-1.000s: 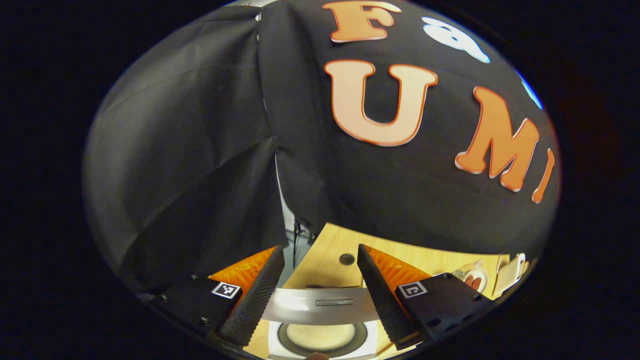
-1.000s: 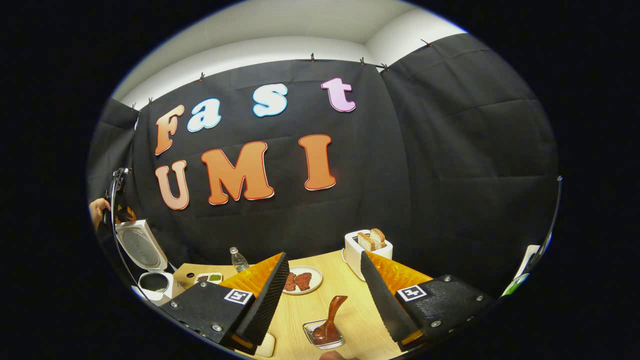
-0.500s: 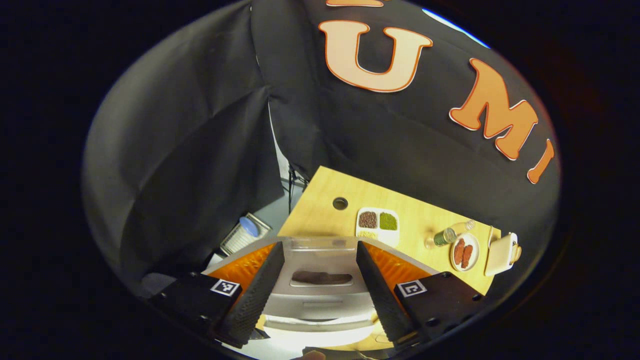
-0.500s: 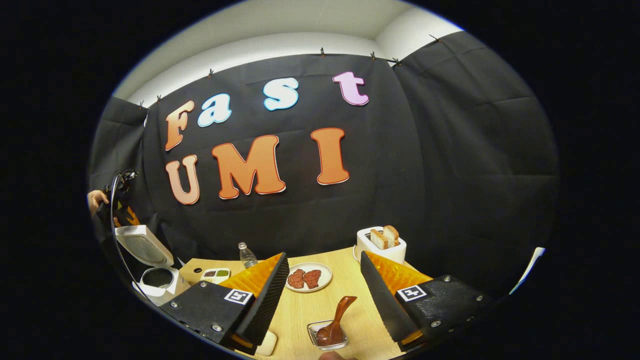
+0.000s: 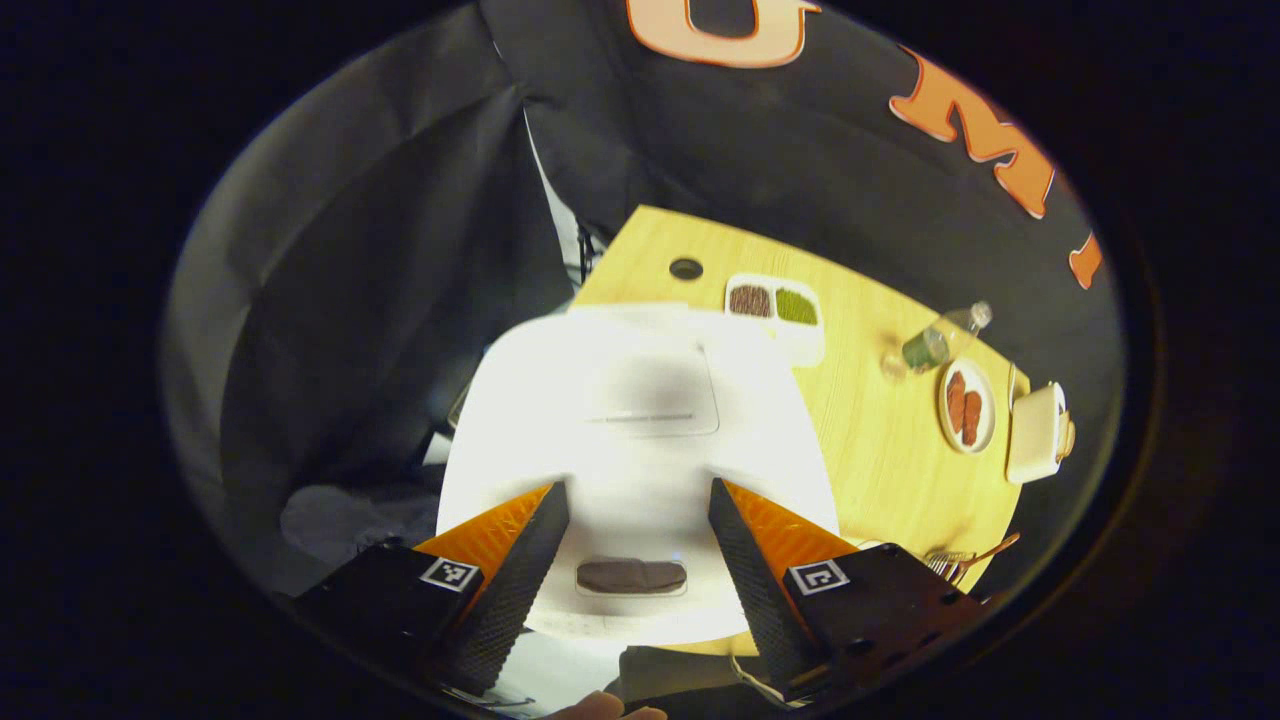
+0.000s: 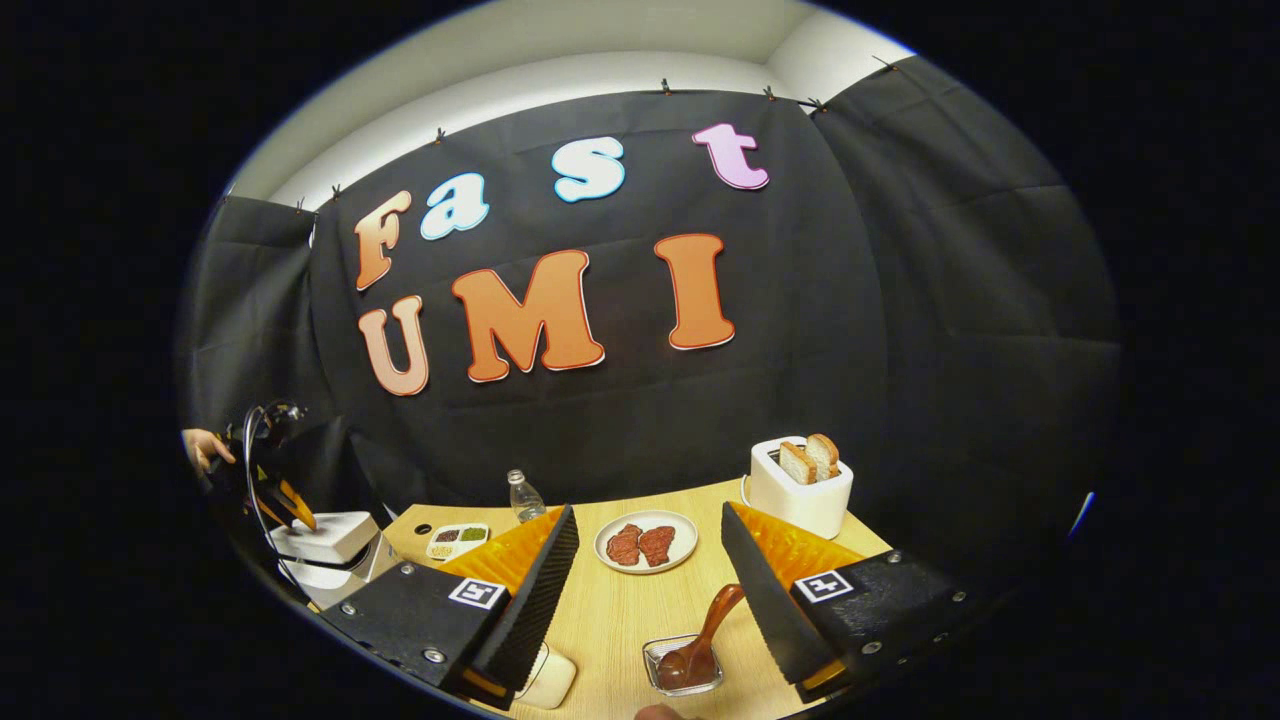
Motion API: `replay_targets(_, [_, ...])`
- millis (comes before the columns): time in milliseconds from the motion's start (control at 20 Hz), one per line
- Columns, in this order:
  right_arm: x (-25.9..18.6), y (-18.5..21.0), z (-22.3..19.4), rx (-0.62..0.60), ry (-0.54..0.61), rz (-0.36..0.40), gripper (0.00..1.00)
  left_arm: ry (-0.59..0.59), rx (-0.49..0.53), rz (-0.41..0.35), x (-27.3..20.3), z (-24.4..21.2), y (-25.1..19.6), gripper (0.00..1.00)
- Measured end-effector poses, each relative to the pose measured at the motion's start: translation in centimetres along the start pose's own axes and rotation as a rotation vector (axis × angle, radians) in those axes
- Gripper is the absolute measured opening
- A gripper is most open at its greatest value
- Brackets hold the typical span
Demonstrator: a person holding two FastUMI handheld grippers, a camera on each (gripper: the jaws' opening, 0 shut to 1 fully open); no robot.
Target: Close the left gripper, press the button to open the rice cooker; take a wooden spoon from the chopstick holder with the right hand, scoop a spoonful of rice and pour it into the rice cooker, then put the wooden spoon back into the chopstick holder.
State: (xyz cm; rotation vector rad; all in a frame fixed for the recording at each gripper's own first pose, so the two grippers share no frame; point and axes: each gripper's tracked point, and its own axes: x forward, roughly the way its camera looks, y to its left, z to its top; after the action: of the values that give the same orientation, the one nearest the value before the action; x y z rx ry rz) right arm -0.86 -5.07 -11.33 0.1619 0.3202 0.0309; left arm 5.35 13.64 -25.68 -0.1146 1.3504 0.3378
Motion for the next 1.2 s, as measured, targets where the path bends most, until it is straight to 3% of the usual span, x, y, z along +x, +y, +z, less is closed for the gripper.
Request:
replay_targets(50, [0.0,0.2,-0.2,-0.006,0.008,0.000,0.90,0.068,-0.012,-0.010,1.4,-2.3,-0.7,1.00])
replay_targets(150, [0.1,0.7,-0.4,-0.016,0.019,0.013,0.90,0.010,0.002,-0.005,2.7,-1.9,-1.3,0.99])
replay_targets(200, [0.2,1.0,-0.4,-0.020,0.023,0.021,0.90,0.059,-0.010,-0.002,3.2,-3.0,-1.5,0.98])
replay_targets(450, [0.8,3.3,-0.3,-0.027,0.024,0.072,0.90,-0.063,-0.021,-0.008,1.6,-1.5,-1.0,0.98])
replay_targets(600, [1.3,5.2,0.2,-0.053,0.016,0.113,0.90,-0.272,-0.019,-0.042,-0.7,0.7,-1.9,1.00])
replay_targets(850, [2.4,9.9,2.7,-0.107,-0.078,0.181,0.89,-0.795,0.089,-0.080,-12.9,4.1,-4.8,1.00])
replay_targets(950, [2.7,12.3,3.5,-0.139,-0.123,0.215,0.90,-0.908,0.099,-0.162,-17.6,2.8,-6.8,0.96])
replay_targets(1100, [2.9,15.2,3.4,-0.145,-0.125,0.269,0.90,-1.069,0.098,-0.174,-21.9,0.4,-7.4,1.00])
replay_targets(1200, [2.9,16.7,3.6,-0.130,-0.129,0.299,0.90,-1.207,0.127,-0.152,-25.6,-0.3,-7.6,0.96])
